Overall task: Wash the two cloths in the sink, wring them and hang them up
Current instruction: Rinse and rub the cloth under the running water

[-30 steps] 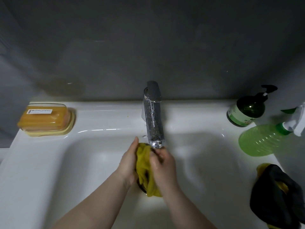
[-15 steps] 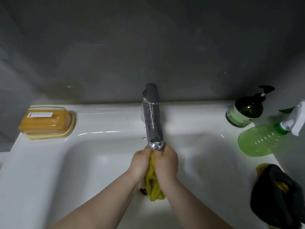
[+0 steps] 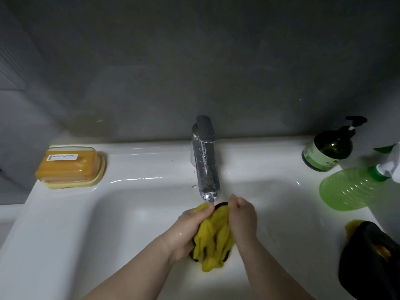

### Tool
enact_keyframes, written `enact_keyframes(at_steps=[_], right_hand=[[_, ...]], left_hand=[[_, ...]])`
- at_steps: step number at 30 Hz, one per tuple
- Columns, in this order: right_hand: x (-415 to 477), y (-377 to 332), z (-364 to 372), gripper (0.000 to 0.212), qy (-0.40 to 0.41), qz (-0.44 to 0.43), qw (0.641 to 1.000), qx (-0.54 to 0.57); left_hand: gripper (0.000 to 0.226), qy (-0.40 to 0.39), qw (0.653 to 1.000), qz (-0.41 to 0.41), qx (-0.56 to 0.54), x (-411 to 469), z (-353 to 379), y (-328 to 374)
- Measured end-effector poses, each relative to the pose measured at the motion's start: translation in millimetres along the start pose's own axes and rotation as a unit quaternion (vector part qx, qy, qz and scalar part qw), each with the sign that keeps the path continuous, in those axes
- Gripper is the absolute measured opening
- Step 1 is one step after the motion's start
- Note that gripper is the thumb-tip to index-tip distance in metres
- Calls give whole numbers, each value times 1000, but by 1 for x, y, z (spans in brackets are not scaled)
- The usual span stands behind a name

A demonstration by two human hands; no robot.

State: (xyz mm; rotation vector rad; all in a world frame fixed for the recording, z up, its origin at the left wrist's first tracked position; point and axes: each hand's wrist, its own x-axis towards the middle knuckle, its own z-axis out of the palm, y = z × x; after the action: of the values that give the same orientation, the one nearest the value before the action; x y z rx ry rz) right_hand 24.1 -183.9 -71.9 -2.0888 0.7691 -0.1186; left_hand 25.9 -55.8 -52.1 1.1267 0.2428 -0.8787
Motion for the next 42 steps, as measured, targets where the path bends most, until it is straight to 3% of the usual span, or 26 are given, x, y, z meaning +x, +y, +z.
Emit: enact_keyframes(at_steps=[2, 5, 8, 12, 15, 18, 20, 22, 25, 26, 28, 29, 31, 34, 36, 38, 41, 42], right_hand=[[15, 13, -14, 43, 31, 33, 998, 36], [15, 21, -28, 44, 60, 51, 994, 71], [11, 23, -32, 46, 41, 25, 997, 67], [9, 21, -32, 50, -21, 8, 999, 44], [12, 18, -35, 47, -76, 30, 996, 32], [7, 11, -37, 28, -171, 66, 982, 54], [-2, 1, -33, 17, -262, 87, 948, 155], [-9, -10, -25, 37, -357, 73, 900, 238], [-18, -26, -14, 27, -419, -19, 906, 58], [-18, -29, -11, 23, -392, -39, 919, -5], [-13, -27, -9, 23, -339, -48, 939, -22], [-12, -25, -10, 21, -333, -51, 941, 7], [-12, -23, -13, 14, -352, -39, 931, 93], [-12, -16, -21, 21, -424, 11, 879, 219], [-11, -10, -25, 22, -448, 47, 858, 245], [-10, -6, -28, 24, -458, 63, 851, 249], [-7, -3, -38, 23, -437, 72, 848, 292], [-5, -3, -43, 25, -418, 76, 850, 312]], left_hand=[[22, -33, 996, 23, 78, -6, -18, 4], [22, 58, 977, 66, 194, -10, -41, 12], [21, 141, 968, 103, 179, -8, -53, 22], [15, 143, 972, 120, 141, -5, -58, 26], [15, 132, 974, 137, 127, -6, -56, 30], [14, 122, 972, 152, 128, -5, -47, 32], [14, 92, 970, 157, 160, -4, -37, 32], [18, 43, 965, 162, 204, -3, -25, 33], [24, 13, 950, 168, 261, -3, -12, 37], [21, 30, 945, 178, 274, -2, -11, 39], [14, 80, 941, 197, 264, 0, -16, 41], [17, 77, 948, 194, 239, 0, -21, 42], [35, -18, 966, 159, 201, -2, -32, 39], [37, -138, 944, 51, 296, -3, -39, 24], [32, -111, 904, -10, 412, 1, -41, 8], [29, -74, 887, -38, 455, 8, -40, -3], [8, -62, 892, -35, 447, 11, -34, -7], [16, -50, 901, -32, 430, 11, -34, -5]])
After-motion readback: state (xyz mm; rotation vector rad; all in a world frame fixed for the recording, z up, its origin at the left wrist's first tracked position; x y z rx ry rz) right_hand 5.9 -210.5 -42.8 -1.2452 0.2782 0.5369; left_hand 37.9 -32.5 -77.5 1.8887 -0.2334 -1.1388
